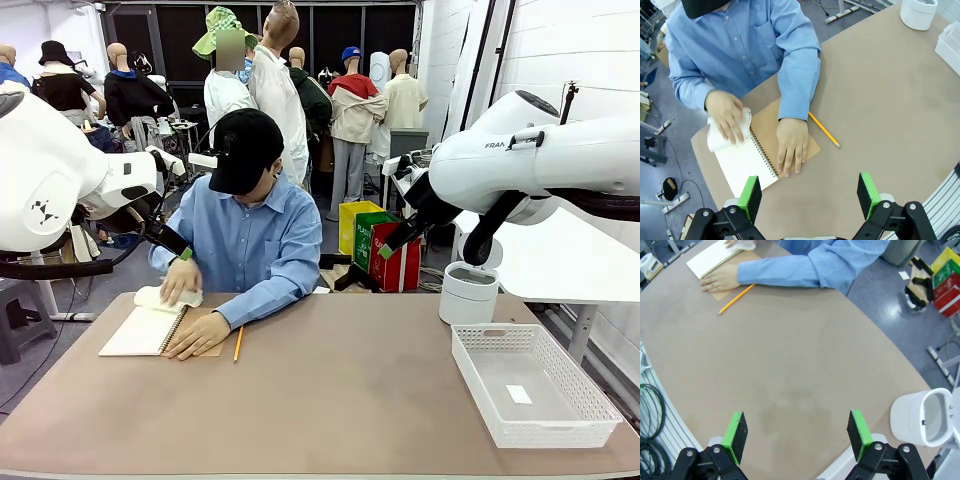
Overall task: Sort the paper based on its condition.
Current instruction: If a person hands you a paper, place it in the Organizing basket , and if it's crumpled, put it in the Trash can.
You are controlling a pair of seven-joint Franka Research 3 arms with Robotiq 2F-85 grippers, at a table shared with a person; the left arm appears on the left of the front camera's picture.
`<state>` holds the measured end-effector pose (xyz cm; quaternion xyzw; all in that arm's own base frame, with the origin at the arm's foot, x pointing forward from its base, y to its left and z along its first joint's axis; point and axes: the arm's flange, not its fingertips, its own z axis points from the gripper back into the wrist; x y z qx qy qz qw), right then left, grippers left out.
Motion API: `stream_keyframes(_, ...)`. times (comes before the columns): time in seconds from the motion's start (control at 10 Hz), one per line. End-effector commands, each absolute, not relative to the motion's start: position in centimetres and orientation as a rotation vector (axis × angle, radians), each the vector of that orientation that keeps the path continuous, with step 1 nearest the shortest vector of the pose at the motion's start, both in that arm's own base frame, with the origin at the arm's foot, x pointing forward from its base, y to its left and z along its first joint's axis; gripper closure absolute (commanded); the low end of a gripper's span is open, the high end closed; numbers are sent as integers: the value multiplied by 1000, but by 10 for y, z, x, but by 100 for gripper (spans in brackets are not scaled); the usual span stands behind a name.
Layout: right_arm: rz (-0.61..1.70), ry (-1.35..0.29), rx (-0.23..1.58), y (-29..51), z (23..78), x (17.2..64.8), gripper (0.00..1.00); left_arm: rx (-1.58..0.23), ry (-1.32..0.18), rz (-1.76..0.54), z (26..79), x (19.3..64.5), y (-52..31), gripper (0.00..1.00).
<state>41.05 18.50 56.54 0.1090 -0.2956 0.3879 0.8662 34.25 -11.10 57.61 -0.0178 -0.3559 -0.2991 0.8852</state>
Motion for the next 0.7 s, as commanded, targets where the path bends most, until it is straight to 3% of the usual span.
stream_keyframes(0.0,810,-614,222,186,564,411,0,-37,-742,-621,577,342,-110,0)
stream_keyframes(0.6,810,-614,222,186,564,411,0,-37,-742,-621,577,342,-110,0)
